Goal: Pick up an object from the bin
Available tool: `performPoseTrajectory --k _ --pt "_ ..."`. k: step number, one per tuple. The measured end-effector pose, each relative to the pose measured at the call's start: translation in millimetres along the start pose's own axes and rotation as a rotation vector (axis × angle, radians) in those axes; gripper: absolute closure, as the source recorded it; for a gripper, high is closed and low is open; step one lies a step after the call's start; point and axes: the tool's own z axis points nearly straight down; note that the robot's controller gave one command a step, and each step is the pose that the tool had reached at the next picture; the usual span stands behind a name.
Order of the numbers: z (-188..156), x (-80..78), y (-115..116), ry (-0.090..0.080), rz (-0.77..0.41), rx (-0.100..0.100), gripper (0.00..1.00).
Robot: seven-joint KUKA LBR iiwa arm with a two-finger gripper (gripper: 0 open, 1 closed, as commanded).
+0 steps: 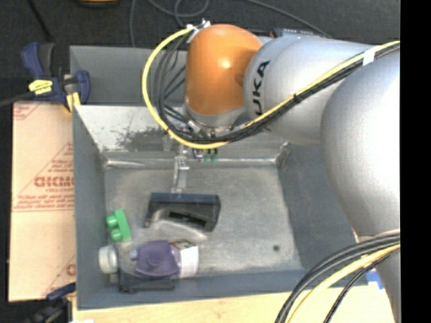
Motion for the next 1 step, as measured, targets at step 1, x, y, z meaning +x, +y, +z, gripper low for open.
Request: performPoseTrajectory --k 1 --pt "-5.3 -1.7 -0.4 -0.008 0.002 -0.001 0.00"
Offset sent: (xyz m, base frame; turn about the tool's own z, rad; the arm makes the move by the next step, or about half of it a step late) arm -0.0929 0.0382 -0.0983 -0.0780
